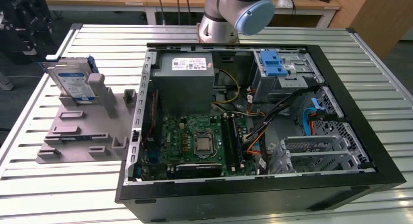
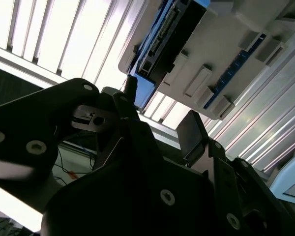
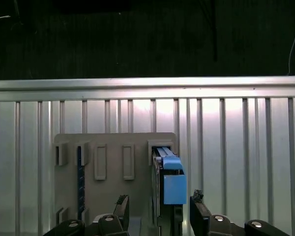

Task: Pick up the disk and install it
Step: 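Pick up the disk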

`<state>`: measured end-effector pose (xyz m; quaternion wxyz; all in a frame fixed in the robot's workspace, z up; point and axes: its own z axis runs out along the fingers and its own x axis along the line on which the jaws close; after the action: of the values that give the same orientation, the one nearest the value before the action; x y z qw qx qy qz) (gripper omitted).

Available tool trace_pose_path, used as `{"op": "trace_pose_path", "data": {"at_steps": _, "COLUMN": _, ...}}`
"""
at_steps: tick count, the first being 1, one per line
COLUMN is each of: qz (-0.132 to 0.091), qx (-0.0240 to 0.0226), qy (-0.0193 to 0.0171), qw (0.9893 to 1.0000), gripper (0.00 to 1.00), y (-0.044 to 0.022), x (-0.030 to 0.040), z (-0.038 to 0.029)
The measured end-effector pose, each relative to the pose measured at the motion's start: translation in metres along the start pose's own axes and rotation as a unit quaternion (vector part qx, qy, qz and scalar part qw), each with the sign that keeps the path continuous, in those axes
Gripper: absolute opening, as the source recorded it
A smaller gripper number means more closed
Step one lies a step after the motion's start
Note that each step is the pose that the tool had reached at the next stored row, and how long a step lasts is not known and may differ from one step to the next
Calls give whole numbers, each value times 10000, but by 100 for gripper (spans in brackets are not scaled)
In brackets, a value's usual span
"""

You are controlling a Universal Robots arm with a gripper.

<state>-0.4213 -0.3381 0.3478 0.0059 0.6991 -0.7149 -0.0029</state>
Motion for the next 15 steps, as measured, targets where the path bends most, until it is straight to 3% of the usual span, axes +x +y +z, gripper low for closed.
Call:
{"op": "trace_pose_path", "data": {"at_steps": 7, "qz": -116, "qx": 33, "qy": -4, "qw": 9999, "gripper": 60, "y": 6, "x": -10, "z": 49}}
{"op": "trace_pose_path", "data": {"at_steps": 15, "qz": -116, "qx": 34, "qy": -5, "qw": 9999, "gripper": 60, "y": 29, "x": -34, "z": 111}}
